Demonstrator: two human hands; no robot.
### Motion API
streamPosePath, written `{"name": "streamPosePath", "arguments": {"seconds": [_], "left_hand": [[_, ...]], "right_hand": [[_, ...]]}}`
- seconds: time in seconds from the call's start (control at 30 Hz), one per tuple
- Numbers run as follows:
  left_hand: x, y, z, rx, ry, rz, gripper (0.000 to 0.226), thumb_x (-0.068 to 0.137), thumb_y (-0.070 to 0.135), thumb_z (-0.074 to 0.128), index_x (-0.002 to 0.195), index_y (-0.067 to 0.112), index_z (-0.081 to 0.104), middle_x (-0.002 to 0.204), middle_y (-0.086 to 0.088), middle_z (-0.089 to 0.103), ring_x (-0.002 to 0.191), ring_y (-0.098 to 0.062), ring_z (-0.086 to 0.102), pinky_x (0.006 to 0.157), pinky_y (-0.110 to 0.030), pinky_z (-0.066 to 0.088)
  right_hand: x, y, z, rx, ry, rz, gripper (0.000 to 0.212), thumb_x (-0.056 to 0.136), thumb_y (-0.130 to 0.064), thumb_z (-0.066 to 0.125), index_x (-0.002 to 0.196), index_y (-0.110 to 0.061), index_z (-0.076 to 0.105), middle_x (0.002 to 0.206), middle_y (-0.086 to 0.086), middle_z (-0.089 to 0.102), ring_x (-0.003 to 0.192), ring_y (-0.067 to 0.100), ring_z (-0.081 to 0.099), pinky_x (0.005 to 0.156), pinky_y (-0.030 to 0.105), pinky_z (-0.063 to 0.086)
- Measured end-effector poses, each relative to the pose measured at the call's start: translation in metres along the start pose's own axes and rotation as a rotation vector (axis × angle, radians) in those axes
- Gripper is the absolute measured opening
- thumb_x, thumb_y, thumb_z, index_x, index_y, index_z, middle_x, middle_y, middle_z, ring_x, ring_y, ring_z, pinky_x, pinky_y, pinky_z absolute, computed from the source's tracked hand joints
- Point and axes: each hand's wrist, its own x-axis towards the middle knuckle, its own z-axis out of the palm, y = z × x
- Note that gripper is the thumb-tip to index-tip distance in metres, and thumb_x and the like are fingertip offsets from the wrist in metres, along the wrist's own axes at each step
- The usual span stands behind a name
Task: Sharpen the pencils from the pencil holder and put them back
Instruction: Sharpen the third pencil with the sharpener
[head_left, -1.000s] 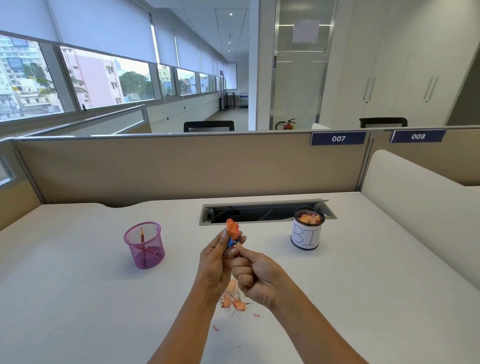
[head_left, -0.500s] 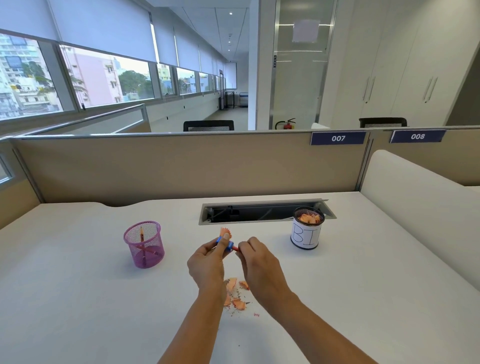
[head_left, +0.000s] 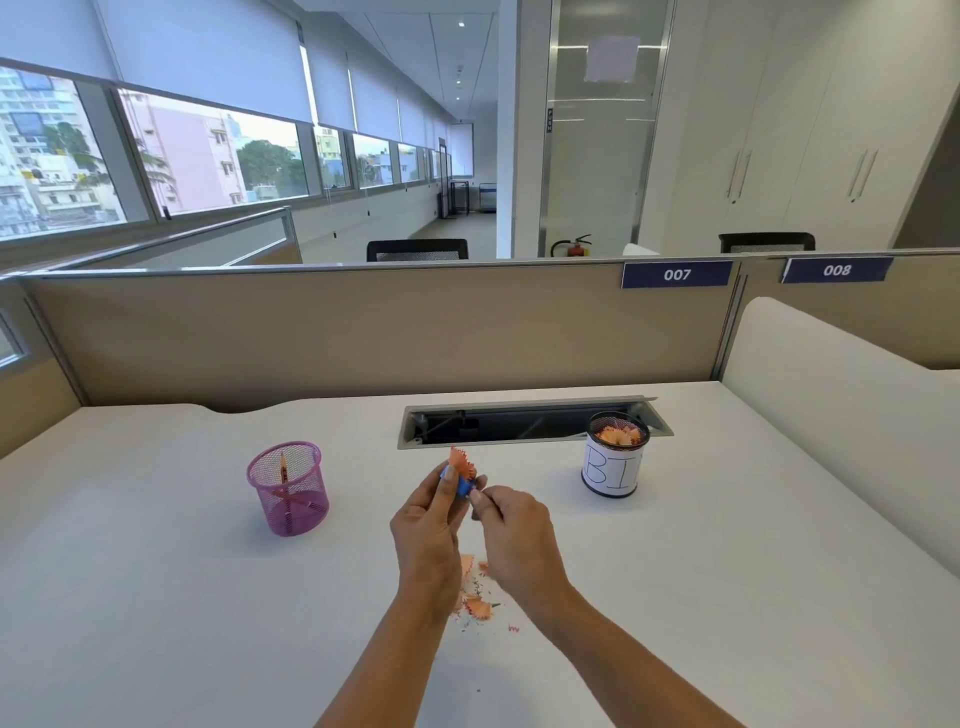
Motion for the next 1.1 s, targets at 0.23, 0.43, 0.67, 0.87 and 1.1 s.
{"name": "streamPosePath", "arguments": {"seconds": [0.23,0.43,0.67,0.87,1.1], "left_hand": [[0.006,0.001,-0.002,-0.065,-0.131,-0.061,0.022,0.092,0.016,0.043,0.095,0.014,0.064,0.072,0.0,0.074,0.073,-0.011,0.071,0.072,-0.021,0.056],[0.009,-0.003,-0.004,-0.184,-0.183,-0.145,0.028,0.093,0.022,0.04,0.091,0.01,0.065,0.072,-0.003,0.073,0.071,-0.011,0.07,0.077,-0.027,0.055],[0.01,-0.003,-0.002,-0.082,-0.092,-0.131,0.027,0.093,0.02,0.041,0.104,0.008,0.063,0.081,-0.005,0.072,0.083,-0.015,0.069,0.09,-0.034,0.048],[0.006,-0.008,0.007,-0.025,0.055,-0.129,0.033,0.096,0.03,0.034,0.112,0.01,0.055,0.092,-0.005,0.064,0.107,-0.022,0.054,0.104,-0.046,0.034],[0.015,-0.014,0.009,0.067,0.26,-0.144,0.049,0.094,0.047,0.028,0.115,0.009,0.053,0.098,-0.008,0.058,0.101,-0.021,0.05,0.102,-0.039,0.036]], "right_hand": [[0.008,-0.014,-0.018,0.943,-0.293,0.73,0.033,0.097,-0.018,0.048,0.068,-0.005,0.055,0.044,-0.004,0.033,0.03,0.001,0.023,0.028,0.009,0.019],[0.008,-0.014,-0.02,1.481,-0.457,0.935,0.041,0.099,-0.019,0.041,0.064,0.0,0.051,0.036,-0.001,0.032,0.022,0.004,0.027,0.021,0.009,0.019],[0.006,-0.009,-0.015,0.678,-0.369,0.509,0.015,0.095,-0.022,0.051,0.09,-0.008,0.054,0.065,0.0,0.045,0.05,0.006,0.039,0.043,0.013,0.035],[0.001,0.02,0.008,-0.175,0.042,-0.182,0.023,0.096,-0.018,0.05,0.112,-0.01,0.063,0.1,0.006,0.063,0.08,0.006,0.047,0.068,0.002,0.034],[-0.01,0.031,0.021,-0.282,0.071,-0.39,0.023,0.095,-0.022,0.048,0.108,-0.011,0.064,0.092,0.004,0.064,0.071,0.006,0.052,0.057,0.005,0.035]]}}
